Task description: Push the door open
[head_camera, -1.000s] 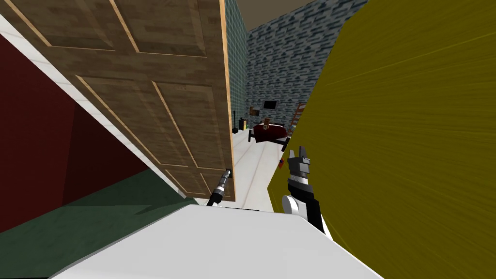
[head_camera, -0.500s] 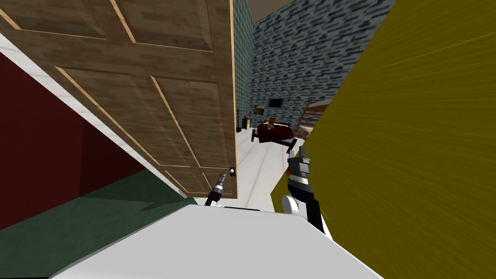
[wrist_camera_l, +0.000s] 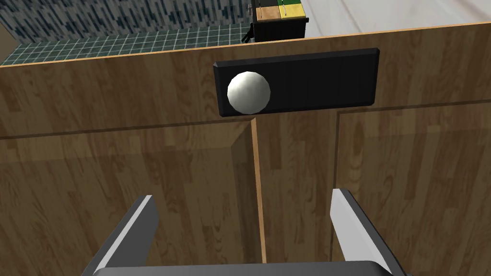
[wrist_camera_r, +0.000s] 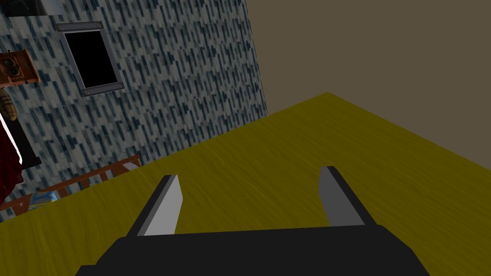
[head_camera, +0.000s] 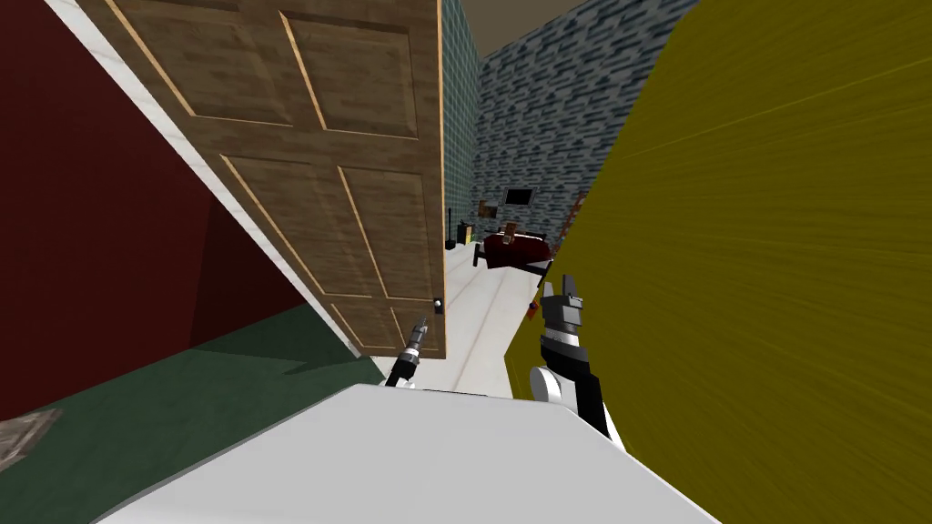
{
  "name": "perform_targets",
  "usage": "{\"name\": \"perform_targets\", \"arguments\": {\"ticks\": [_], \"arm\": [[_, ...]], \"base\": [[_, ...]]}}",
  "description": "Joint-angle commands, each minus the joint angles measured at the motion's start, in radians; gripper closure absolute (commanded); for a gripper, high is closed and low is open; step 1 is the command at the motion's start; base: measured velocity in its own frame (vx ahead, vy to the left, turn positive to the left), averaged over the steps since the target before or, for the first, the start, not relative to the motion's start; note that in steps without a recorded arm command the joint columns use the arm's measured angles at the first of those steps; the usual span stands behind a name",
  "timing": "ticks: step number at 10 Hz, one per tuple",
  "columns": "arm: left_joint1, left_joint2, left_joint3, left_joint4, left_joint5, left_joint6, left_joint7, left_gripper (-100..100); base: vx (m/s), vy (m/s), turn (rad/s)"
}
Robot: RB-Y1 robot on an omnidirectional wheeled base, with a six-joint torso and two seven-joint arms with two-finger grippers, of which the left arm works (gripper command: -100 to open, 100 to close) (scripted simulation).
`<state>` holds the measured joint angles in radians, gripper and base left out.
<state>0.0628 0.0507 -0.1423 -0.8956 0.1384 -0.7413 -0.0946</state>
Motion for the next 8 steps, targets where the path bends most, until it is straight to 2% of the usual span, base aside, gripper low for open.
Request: {"name": "perform_targets", "arguments": {"ticks": [1, 2, 3, 4, 8], "arm": [[0.004, -0.018, 0.003, -0.007, 0.006, 0.004, -0.002, -100], [0.007, -0.031, 0.004, -0.012, 0.008, 0.005, -0.003, -100], [0.006, -0.024, 0.003, -0.011, 0.006, 0.006, -0.004, -100], [0.005, -0.013, 0.007, -0.006, 0.007, 0.001, -0.005, -100], [0.001, -0.003, 0.014, 0.004, 0.010, -0.010, -0.006, -100]], "base": [[-0.229, -0.091, 0.064], [-0.214, -0.096, 0.062], [-0.089, -0.041, 0.012], [0.102, -0.008, -0.034], [0.207, -0.002, -0.021]]}}
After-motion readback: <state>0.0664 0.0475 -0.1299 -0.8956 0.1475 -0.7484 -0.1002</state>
